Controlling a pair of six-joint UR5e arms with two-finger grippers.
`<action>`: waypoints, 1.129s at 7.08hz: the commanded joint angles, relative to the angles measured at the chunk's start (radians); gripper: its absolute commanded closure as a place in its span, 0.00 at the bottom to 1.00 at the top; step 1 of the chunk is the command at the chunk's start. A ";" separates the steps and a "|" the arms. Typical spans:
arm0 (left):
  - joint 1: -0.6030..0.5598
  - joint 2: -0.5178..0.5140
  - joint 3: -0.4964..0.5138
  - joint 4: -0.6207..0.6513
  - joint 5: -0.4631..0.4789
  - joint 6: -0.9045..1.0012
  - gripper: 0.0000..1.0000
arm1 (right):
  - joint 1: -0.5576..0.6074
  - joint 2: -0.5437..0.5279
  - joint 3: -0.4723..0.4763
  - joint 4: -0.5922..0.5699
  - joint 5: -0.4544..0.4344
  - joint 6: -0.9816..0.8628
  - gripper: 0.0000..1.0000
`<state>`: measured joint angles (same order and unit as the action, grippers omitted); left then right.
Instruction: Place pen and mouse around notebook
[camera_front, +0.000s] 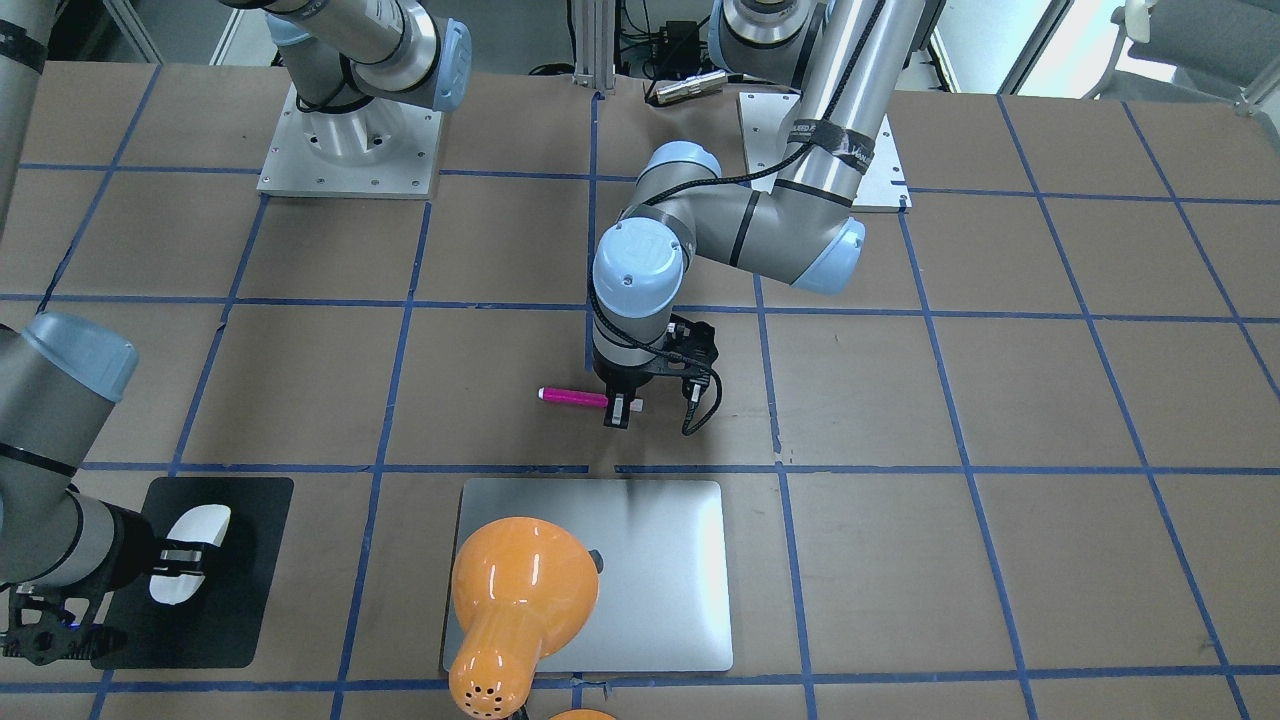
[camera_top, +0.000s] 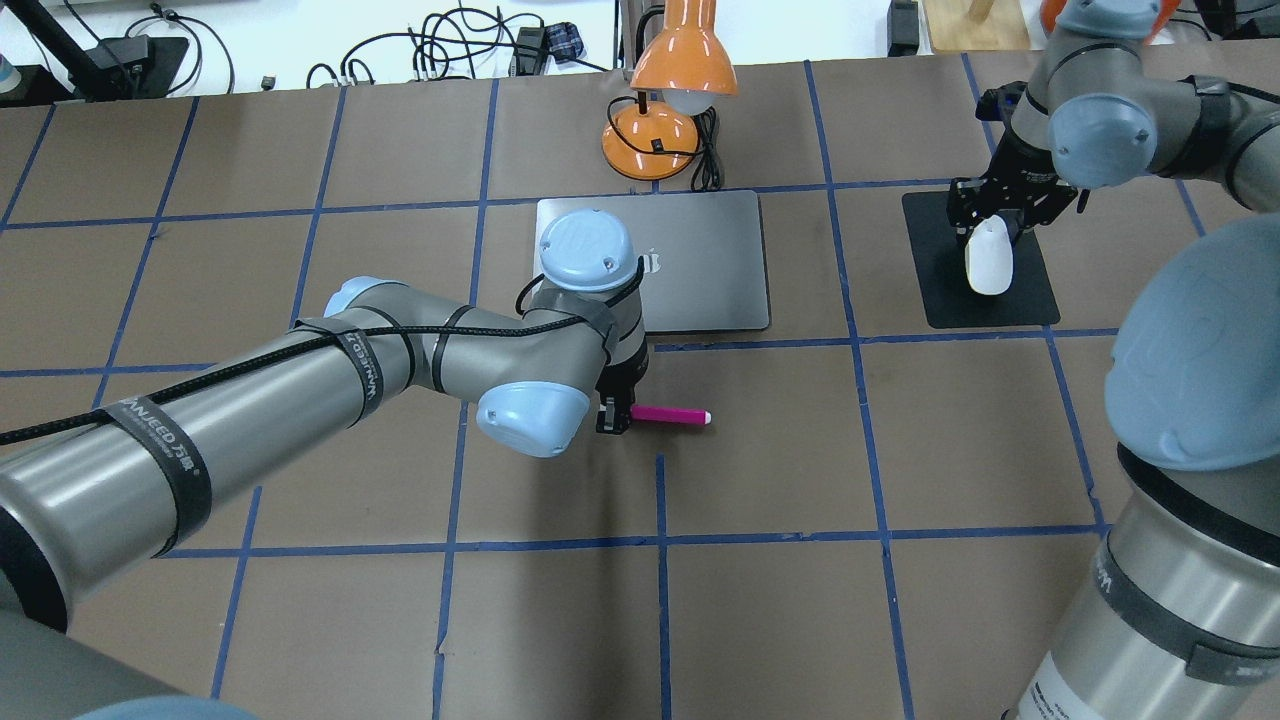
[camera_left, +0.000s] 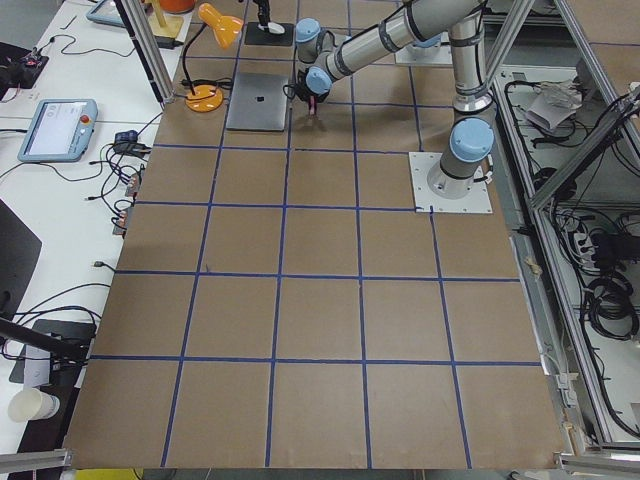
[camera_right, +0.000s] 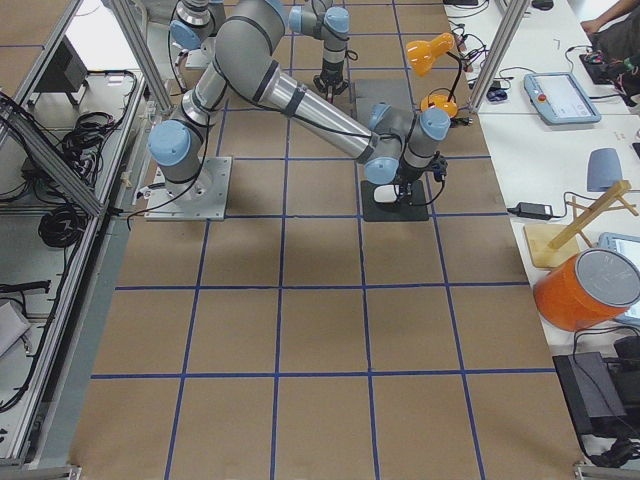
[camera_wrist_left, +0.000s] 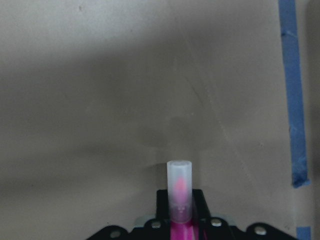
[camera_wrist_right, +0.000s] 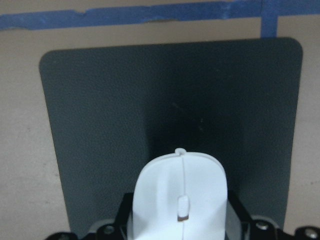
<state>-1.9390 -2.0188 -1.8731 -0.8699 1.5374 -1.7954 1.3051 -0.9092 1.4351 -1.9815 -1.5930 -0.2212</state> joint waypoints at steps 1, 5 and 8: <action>0.003 0.000 0.002 0.000 0.007 0.008 0.00 | 0.000 0.007 0.004 0.009 -0.005 -0.004 0.00; 0.037 0.101 0.067 -0.113 0.015 0.504 0.00 | 0.095 -0.173 -0.042 0.106 -0.008 0.002 0.00; 0.173 0.305 0.167 -0.458 0.012 1.184 0.00 | 0.265 -0.361 -0.033 0.271 -0.001 0.197 0.00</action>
<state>-1.8344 -1.7981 -1.7479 -1.2141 1.5517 -0.8725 1.5062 -1.2033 1.3981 -1.7586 -1.5925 -0.1256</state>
